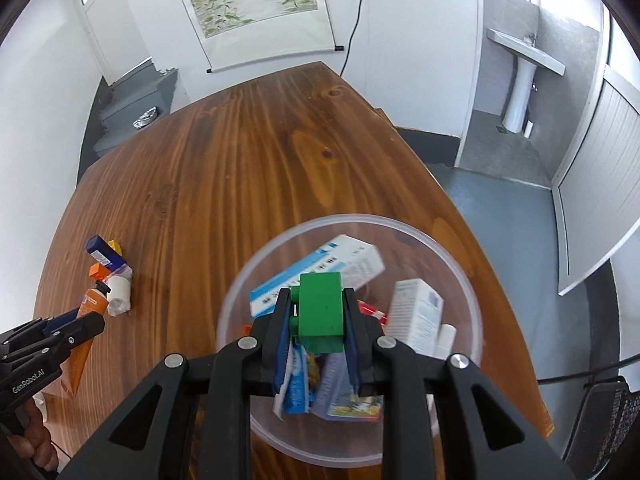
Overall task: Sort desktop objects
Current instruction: 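Carry the orange tube and green block over the clear bowl with both tools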
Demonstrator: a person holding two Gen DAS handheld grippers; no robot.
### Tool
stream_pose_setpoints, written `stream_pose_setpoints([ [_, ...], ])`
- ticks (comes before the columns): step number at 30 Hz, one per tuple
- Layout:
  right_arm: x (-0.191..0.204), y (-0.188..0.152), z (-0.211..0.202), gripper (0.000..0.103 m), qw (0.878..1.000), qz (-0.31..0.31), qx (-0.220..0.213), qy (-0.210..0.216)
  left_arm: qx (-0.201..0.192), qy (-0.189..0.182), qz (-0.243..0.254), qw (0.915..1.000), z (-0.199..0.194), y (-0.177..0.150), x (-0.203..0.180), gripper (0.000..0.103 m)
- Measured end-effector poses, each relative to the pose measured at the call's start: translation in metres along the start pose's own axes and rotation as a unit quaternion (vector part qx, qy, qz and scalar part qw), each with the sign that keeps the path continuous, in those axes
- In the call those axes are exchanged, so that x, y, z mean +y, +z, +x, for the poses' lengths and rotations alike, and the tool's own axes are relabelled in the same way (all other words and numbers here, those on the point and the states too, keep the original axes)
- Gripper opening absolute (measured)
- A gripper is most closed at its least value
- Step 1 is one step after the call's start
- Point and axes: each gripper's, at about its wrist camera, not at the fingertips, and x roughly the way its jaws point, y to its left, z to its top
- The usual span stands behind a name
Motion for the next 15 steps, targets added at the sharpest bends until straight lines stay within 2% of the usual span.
stream_pose_setpoints([
  [2,-0.016,-0.003,0.001,0.026,1.0,0.005,0.016,-0.001,0.011,-0.015,0.014,0.9997,0.007,0.013,-0.018,0.029],
  [7,-0.046,-0.013,0.005,0.026,0.998,0.004,0.057,0.011,0.045,-0.04,0.049,0.997,0.027,0.02,-0.059,0.029],
  [12,-0.053,-0.024,0.014,0.026,0.994,-0.028,0.098,0.045,0.078,-0.053,0.056,0.994,0.044,0.021,-0.085,0.029],
  [15,-0.056,-0.024,0.017,0.026,0.992,-0.043,0.104,0.054,0.086,-0.052,0.055,0.9934,0.049,0.025,-0.093,0.029],
])
